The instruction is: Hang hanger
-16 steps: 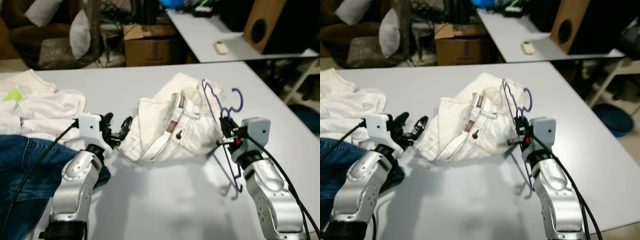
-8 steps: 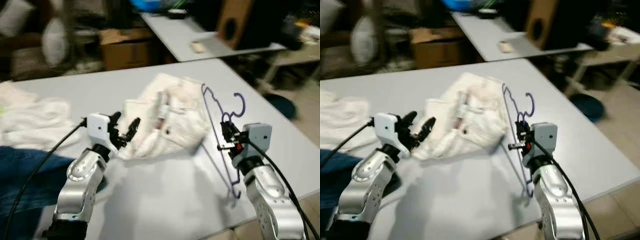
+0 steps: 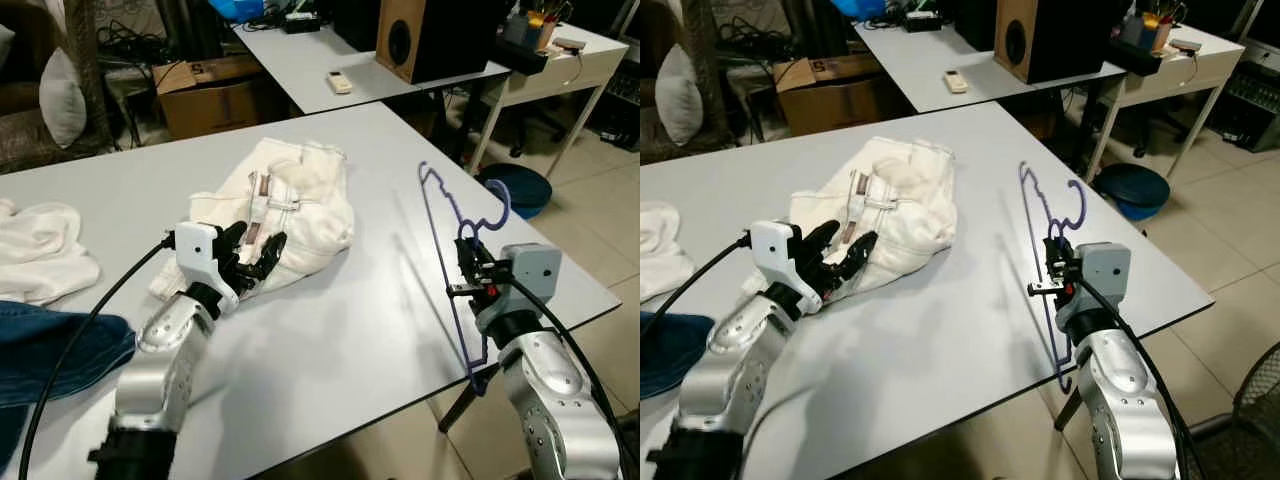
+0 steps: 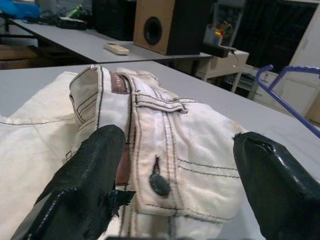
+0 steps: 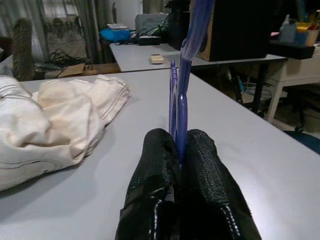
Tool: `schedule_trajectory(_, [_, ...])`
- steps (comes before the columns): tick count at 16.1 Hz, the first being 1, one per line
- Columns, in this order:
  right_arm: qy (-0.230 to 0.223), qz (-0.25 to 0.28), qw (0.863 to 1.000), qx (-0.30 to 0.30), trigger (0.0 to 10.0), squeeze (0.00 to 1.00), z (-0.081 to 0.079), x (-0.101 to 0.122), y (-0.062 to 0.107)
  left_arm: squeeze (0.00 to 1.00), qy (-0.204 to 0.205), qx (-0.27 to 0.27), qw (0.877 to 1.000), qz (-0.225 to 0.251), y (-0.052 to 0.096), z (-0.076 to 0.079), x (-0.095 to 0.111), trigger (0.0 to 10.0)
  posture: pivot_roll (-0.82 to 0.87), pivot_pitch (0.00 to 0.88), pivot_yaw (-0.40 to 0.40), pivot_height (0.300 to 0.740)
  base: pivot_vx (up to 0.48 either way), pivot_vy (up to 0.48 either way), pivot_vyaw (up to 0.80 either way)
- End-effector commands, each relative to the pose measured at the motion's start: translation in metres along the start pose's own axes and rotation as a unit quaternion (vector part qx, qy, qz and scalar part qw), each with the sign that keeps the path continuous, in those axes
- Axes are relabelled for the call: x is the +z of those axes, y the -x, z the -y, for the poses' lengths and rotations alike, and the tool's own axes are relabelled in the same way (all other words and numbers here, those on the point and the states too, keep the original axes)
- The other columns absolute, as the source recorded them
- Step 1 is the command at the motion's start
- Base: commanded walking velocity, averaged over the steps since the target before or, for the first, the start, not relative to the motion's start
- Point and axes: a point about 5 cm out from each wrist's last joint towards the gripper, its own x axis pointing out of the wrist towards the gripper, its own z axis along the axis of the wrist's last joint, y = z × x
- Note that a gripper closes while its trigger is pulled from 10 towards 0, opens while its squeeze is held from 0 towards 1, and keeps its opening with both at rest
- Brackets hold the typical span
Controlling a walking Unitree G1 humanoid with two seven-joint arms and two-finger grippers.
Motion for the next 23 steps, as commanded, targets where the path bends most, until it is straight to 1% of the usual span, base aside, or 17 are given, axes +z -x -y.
schedule_trajectory(1, [-0.003,-0.006,1.0,0.005,10.0,0.0,-0.003,-0.002,-0.002,1.0,-0.004,-0.01,1.0,-0.002,-0.003,-0.001,0.002,10.0,-0.14,0.022,0.048,0.74,0.0,0.0,0.0])
schedule_trajectory(2, [-0.002,-0.006,1.0,0.005,10.0,0.0,-0.003,-0.002,-0.004,1.0,-0.006,-0.026,1.0,-0.009,-0.009,-0.002,0.002,10.0,-0.14,0.022,0.058,0.74,0.0,0.0,0.0])
schedule_trajectory(3, [0.0,-0.008,1.0,0.005,10.0,0.0,-0.003,-0.002,-0.004,1.0,-0.016,-0.039,0.999,-0.023,-0.016,-0.005,-0.001,10.0,-0.14,0.018,0.072,0.74,0.0,0.0,0.0])
schedule_trajectory(4, [0.001,-0.008,1.0,0.004,10.0,0.0,-0.003,-0.003,-0.004,1.0,-0.018,-0.038,0.999,-0.026,-0.017,-0.006,-0.001,10.0,-0.14,0.019,0.076,0.74,0.0,0.0,0.0])
schedule_trajectory(6, [-0.002,-0.009,1.0,0.0,10.0,0.0,-0.006,-0.005,-0.003,1.0,-0.04,-0.034,0.998,-0.044,-0.02,-0.016,-0.002,10.0,-0.15,0.019,0.102,0.74,0.0,0.0,0.0])
schedule_trajectory(7, [-0.001,-0.011,1.0,-0.003,10.0,0.0,-0.006,-0.006,-0.002,0.6,-0.045,-0.04,0.997,-0.056,-0.021,-0.018,-0.005,10.0,-0.15,0.018,0.109,0.74,0.0,0.0,0.0])
schedule_trajectory(8, [0.001,-0.012,1.0,-0.004,10.0,0.0,-0.007,-0.006,-0.002,0.13,-0.052,-0.044,0.995,-0.066,-0.021,-0.02,-0.008,10.0,-0.15,0.016,0.116,0.74,0.0,0.0,0.0])
schedule_trajectory(9, [0.001,-0.011,1.0,-0.006,10.0,0.0,-0.007,-0.007,-0.002,0.0,-0.062,-0.051,0.993,-0.085,-0.021,-0.021,-0.014,10.0,-0.15,0.014,0.121,0.74,0.0,0.0,0.0])
schedule_trajectory(10, [0.001,-0.009,1.0,-0.008,10.0,0.0,-0.006,-0.007,-0.002,0.0,-0.071,-0.052,0.991,-0.096,-0.021,-0.022,-0.017,10.0,-0.15,0.008,0.126,0.74,0.0,0.0,0.0])
schedule_trajectory(11, [0.002,-0.009,1.0,-0.01,10.0,0.0,-0.005,-0.007,-0.002,0.0,-0.072,-0.046,0.992,-0.095,-0.021,-0.023,-0.017,5.4,-0.15,0.006,0.126,0.74,0.0,0.0,0.0])
schedule_trajectory(12, [0.002,-0.01,1.0,-0.009,10.0,0.0,-0.005,-0.007,-0.001,0.0,-0.072,-0.046,0.992,-0.096,-0.022,-0.024,-0.018,3.0,-0.15,0.0,0.122,0.74,0.0,0.0,0.0])
schedule_trajectory(13, [0.002,-0.01,1.0,-0.007,10.0,0.0,-0.006,-0.008,-0.001,0.0,-0.072,-0.047,0.991,-0.099,-0.022,-0.024,-0.019,3.0,-0.15,0.0,0.122,0.74,0.0,0.0,0.0])
schedule_trajectory(14, [0.003,-0.011,1.0,-0.006,10.0,0.0,-0.006,-0.008,-0.001,0.0,-0.068,-0.051,0.991,-0.1,-0.022,-0.023,-0.02,0.0,-0.15,0.0,0.118,0.74,0.0,0.0,0.0])
schedule_trajectory(15, [0.005,-0.011,1.0,0.0,10.0,0.0,-0.008,-0.009,-0.003,0.0,-0.063,-0.064,0.99,-0.112,-0.021,-0.021,-0.026,0.0,-0.15,0.0,0.114,0.74,0.0,0.0,0.0])
schedule_trajectory(16, [0.006,-0.01,1.0,0.003,10.0,0.0,-0.009,-0.008,-0.004,0.0,-0.068,-0.069,0.988,-0.117,-0.02,-0.02,-0.029,0.0,-0.15,0.0,0.114,0.74,0.0,0.0,0.0])
schedule_trajectory(21, [0.012,-0.009,1.0,0.009,10.0,0.0,-0.009,-0.008,-0.004,0.0,-0.048,-0.098,0.991,-0.081,-0.028,-0.01,-0.022,0.0,-0.16,0.0,0.117,0.74,0.0,0.0,0.0])
schedule_trajectory(23, [0.013,-0.01,1.0,0.009,10.0,0.0,-0.01,-0.009,-0.004,0.0,-0.05,-0.106,0.99,-0.083,-0.029,-0.007,-0.025,0.0,-0.16,0.0,0.121,0.74,0.0,0.0,0.0])
